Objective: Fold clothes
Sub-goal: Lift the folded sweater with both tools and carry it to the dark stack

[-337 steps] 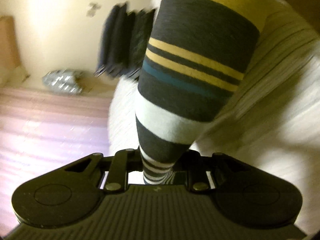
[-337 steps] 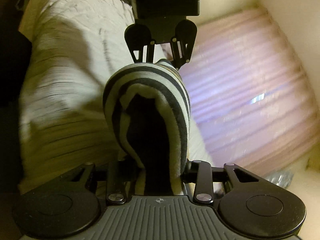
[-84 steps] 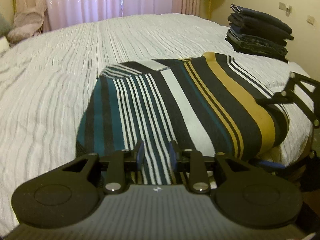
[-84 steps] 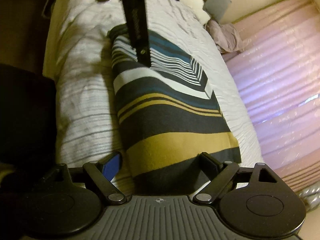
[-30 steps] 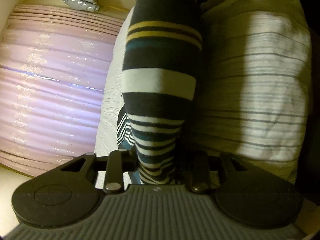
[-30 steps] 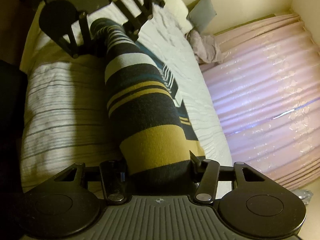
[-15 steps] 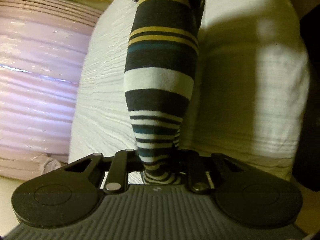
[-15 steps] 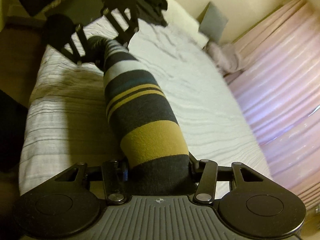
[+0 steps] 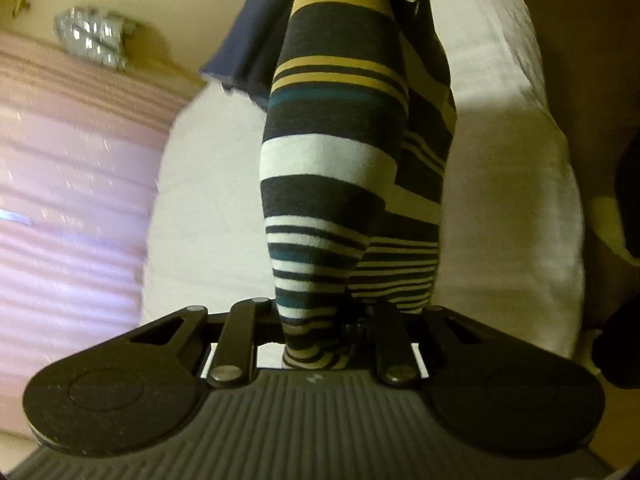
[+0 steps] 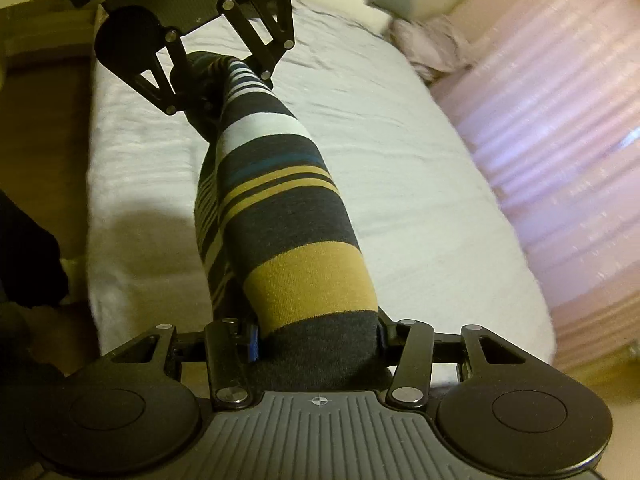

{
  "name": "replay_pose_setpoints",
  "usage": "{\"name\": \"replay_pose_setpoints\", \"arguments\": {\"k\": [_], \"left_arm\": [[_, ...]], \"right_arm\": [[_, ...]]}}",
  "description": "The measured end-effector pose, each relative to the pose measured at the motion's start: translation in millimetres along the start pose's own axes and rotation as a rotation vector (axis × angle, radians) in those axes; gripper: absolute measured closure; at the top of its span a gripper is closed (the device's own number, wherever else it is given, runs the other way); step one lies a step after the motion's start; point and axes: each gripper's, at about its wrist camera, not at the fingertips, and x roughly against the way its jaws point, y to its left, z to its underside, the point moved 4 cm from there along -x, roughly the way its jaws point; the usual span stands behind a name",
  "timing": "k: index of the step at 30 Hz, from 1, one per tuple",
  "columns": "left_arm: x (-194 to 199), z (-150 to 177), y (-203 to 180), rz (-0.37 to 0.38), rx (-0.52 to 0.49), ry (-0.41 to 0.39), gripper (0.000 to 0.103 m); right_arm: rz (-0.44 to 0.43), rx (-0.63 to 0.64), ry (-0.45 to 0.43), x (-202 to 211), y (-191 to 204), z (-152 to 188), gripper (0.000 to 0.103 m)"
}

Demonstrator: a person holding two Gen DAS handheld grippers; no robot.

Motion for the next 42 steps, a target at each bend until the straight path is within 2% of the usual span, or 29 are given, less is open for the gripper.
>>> {"name": "replay_pose_setpoints", "arguments": {"k": [7,14,21,24,27,33,35,37,39,42], "left_arm": [[-26.8,-57.9,61.3,-0.070,-0.073,-0.138,0.085],[-54.9,-116.5,121.6,-0.109,-0.216,-0.323,0.085],[-91.6,-214.2,197.7,-0.227,-0.272,-0.458,0.084],[-118.5,-264.0,230.3,-0.281,-0.258,-0.469,0.084],[-158.0,-305.8,248.1,-0.313,-0.229,-0.436,0.084],[-236.4,-379.7,277.5,-0.370,-0.163,-0.356,0.084],[-262.5,-404.3,287.3,-0.388,-0.142,-0.329,0.084],[-292.0,-414.6,276.8,-0.381,-0.130,-0.307,0.084],[-326.6,-413.1,245.8,-0.329,-0.144,-0.276,0.084],[-373.7,-407.5,196.0,-0.228,-0.192,-0.221,0.082]], "right_arm": [[0.152,-0.048,0.054,41.9,-69.6,28.6,0.055],[0.303,-0.147,0.158,64.9,-129.3,41.5,0.055],[0.471,-0.207,0.205,102.8,-221.0,76.8,0.055],[0.537,-0.183,0.203,111.6,-270.9,106.3,0.055],[0.579,-0.124,0.183,110.4,-322.5,146.3,0.055],[0.578,-0.034,0.118,83.8,-425.0,225.0,0.055],[0.590,-0.006,0.096,70.3,-448.3,245.7,0.055],[0.606,0.021,0.079,48.0,-455.2,268.7,0.055],[0.596,0.036,0.076,19.4,-449.5,296.5,0.054],[0.508,0.033,0.107,-48.2,-413.4,333.6,0.054]]}}
